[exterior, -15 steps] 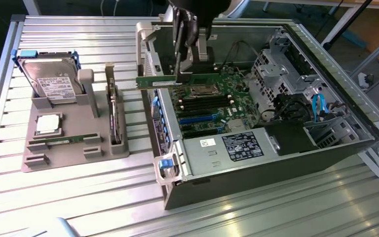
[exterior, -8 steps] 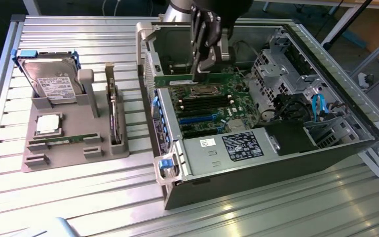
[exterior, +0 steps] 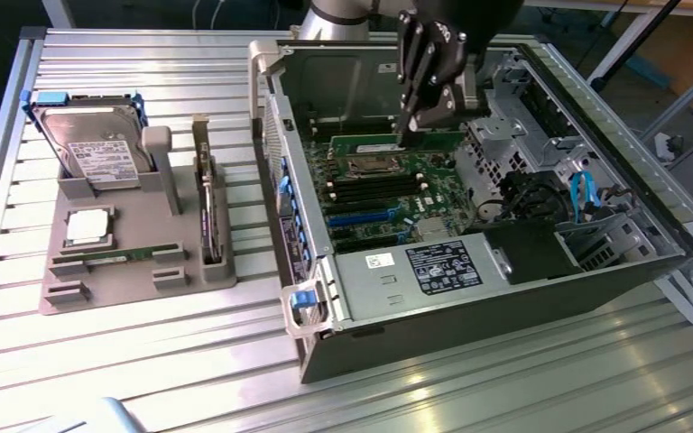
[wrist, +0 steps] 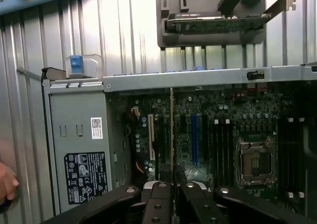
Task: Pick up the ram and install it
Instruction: 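Pick up the ram and move it above insertion slot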
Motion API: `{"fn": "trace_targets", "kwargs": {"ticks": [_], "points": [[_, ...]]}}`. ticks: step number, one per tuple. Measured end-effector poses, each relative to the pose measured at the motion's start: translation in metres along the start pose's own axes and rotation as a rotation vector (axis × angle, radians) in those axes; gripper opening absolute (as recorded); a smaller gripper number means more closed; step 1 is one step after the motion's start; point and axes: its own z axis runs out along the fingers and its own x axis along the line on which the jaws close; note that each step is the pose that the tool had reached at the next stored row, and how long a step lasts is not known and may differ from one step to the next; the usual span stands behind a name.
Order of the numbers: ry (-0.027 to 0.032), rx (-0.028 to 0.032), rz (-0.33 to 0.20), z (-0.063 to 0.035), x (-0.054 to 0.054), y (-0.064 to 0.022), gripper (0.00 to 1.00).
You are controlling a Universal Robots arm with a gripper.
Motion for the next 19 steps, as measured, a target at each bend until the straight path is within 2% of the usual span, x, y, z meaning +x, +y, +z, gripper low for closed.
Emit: {"fn": "trace_targets", "kwargs": {"ticks": [6,10,13,16,19], "points": [[0.0010,0.0000,0.000,0.0011,-0.001,-0.0257,0.13],[0.0022,0.0001,0.000,0.0020,-0.003,-0.0501,0.13],[0.0022,0.0001,0.000,0.0025,-0.003,-0.0615,0.13],[0.0023,0.0001,0.000,0.0026,-0.004,-0.0673,0.13],[0.0023,0.0001,0.000,0.0026,-0.004,-0.0679,0.13]]}}
